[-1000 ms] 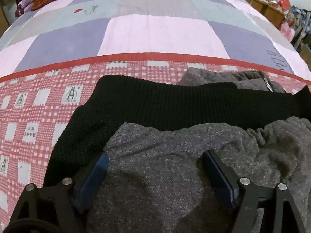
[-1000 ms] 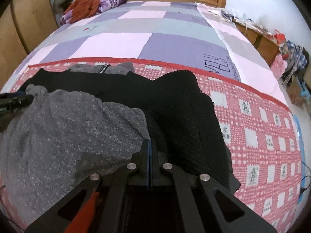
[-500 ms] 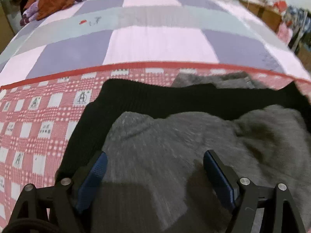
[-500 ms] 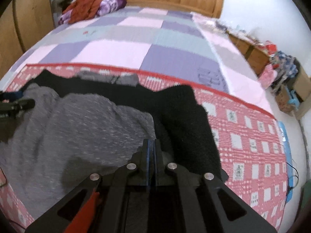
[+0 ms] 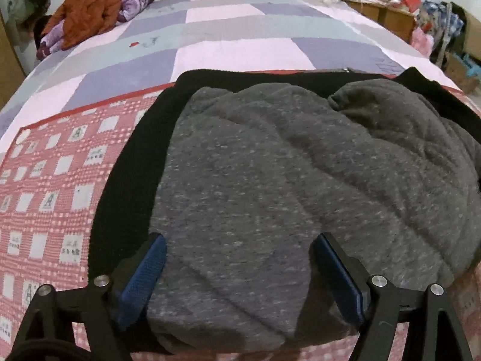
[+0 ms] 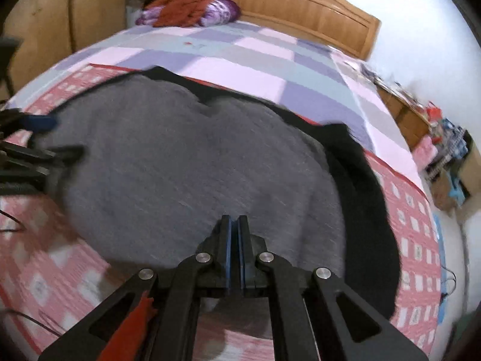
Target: Fold large clothes
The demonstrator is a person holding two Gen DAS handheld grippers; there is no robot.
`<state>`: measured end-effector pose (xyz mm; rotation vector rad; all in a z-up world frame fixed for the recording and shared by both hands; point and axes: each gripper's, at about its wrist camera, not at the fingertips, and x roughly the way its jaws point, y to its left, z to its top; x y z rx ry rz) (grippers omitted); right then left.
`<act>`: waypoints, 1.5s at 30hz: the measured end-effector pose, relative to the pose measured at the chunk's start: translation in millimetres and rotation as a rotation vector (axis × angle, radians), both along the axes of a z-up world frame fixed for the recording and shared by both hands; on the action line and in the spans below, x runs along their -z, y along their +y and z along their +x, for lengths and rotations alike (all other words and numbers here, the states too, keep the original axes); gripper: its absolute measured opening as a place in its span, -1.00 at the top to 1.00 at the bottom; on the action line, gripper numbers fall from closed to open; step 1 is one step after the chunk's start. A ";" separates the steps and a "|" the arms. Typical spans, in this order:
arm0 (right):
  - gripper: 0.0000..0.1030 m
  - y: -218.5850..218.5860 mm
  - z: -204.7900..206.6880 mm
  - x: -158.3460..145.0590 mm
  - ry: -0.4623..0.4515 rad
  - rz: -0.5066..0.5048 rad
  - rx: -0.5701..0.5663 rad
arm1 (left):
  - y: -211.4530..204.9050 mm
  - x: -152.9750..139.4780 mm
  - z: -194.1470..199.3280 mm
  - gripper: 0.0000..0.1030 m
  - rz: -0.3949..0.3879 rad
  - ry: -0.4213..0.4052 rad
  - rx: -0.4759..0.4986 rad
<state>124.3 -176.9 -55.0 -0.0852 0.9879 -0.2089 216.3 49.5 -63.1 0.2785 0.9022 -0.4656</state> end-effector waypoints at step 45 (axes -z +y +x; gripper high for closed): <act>-0.74 -55.9 -130.2 9.1 0.025 0.077 0.229 | 97.9 16.9 -5.7 -0.85 -0.273 0.232 -0.251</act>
